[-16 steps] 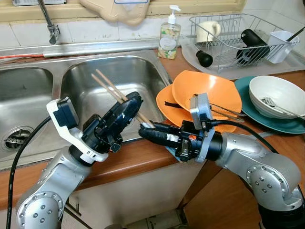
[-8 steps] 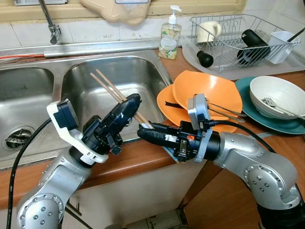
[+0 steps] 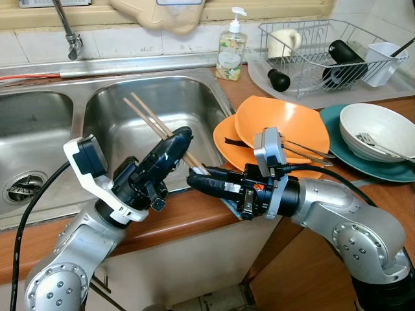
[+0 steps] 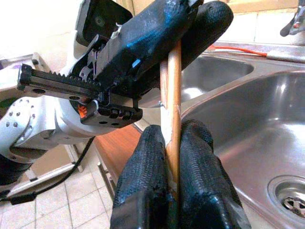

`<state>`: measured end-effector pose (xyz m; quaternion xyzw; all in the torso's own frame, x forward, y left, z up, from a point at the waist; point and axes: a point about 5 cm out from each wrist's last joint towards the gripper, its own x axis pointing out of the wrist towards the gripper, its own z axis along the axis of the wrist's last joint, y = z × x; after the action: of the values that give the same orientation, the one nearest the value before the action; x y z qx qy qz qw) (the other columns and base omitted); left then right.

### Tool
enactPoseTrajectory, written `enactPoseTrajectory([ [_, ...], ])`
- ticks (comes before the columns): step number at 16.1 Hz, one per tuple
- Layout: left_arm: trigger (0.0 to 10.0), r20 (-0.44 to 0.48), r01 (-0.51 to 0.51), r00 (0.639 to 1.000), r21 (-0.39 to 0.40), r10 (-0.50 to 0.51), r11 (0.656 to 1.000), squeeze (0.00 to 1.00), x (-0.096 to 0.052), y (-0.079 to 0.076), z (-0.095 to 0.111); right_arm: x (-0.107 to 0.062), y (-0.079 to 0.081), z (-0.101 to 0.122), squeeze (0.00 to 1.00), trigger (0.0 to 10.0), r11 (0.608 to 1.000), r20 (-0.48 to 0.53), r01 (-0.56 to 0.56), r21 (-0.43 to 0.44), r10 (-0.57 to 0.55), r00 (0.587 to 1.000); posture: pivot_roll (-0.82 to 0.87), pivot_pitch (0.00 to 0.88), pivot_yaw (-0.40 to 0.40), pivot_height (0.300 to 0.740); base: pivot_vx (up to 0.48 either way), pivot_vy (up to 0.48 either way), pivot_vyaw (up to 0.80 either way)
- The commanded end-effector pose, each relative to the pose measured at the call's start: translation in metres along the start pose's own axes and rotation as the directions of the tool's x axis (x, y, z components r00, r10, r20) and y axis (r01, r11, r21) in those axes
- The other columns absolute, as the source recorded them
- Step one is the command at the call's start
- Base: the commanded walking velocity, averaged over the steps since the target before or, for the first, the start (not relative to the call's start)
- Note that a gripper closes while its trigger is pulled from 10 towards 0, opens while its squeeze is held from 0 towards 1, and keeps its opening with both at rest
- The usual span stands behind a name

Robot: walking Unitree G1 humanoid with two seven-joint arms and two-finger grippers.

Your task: Kitchen organization

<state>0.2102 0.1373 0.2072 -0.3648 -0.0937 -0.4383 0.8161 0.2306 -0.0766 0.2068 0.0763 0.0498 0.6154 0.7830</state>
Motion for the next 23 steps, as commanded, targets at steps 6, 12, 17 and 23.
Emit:
enactPoseTrajectory([
  [6, 0.0, 0.054, -0.079, 0.996, 0.133, 0.072, 0.988, 0.0, 0.0, 0.011, 0.025, 0.0, -0.005, 0.007, 0.0, 10.0, 0.996, 0.006, 0.062, -0.067, -0.062, 0.998, -0.03, 0.0, -0.016, 0.74, 0.0, 0.0, 0.0],
  [12, 0.0, 0.093, -0.198, 0.979, 0.239, 0.18, 0.951, 0.0, -0.001, 0.038, 0.052, -0.01, -0.003, 0.004, 0.0, 10.0, 0.979, -0.003, 0.172, -0.106, -0.173, 0.985, -0.05, 0.0, 0.011, 0.74, 0.0, 0.0, 0.0],
  [17, 0.0, 0.154, -0.449, 0.893, 0.345, 0.423, 0.824, 0.0, 0.005, 0.086, 0.075, -0.02, 0.0, 0.002, 0.0, 10.0, 0.964, -0.025, 0.227, -0.135, -0.233, 0.972, -0.06, 0.0, 0.023, 0.74, 0.0, 0.0, 0.0],
  [23, 0.0, 0.112, -0.621, 0.763, 0.401, 0.637, 0.673, 0.0, 0.011, 0.125, 0.052, -0.017, 0.0, -0.005, 0.0, 10.0, 0.957, -0.064, 0.248, -0.15, -0.26, 0.963, -0.06, 0.0, 0.002, 0.74, 0.0, 0.0, 0.0],
])
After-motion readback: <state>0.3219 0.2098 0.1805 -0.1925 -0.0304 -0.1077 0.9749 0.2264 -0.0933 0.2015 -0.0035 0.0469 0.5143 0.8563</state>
